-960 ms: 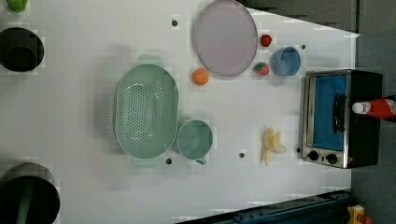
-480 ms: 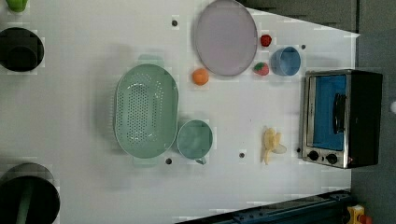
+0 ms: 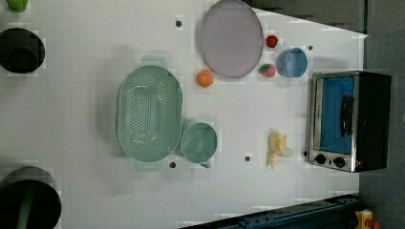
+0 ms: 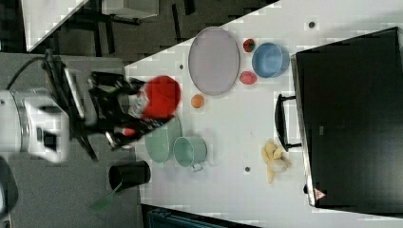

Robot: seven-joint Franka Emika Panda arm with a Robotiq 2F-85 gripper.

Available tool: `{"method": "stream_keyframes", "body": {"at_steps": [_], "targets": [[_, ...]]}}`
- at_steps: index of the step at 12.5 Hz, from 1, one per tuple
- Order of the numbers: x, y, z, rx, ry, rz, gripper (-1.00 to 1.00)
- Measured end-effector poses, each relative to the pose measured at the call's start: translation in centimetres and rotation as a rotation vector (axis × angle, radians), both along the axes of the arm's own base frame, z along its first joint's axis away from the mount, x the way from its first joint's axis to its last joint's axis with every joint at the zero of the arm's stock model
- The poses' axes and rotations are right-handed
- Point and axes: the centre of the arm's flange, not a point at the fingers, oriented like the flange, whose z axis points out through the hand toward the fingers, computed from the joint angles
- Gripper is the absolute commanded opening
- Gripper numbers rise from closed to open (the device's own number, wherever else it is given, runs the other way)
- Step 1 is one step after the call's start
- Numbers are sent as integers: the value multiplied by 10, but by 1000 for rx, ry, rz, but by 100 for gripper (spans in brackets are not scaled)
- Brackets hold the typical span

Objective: Pick Ketchup from oven and place it on table.

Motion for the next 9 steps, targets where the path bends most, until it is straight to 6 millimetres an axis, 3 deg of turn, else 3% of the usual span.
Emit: {"method": "stream_keyframes", "body": {"at_steps": [2,5,7,9], "targets": [[24,66,-32,6,70,121,27],[35,168,-117,34,212,295,27],[28,218,-173,29,297,386,27],[20,248,-224,16,309,447,27]]}}
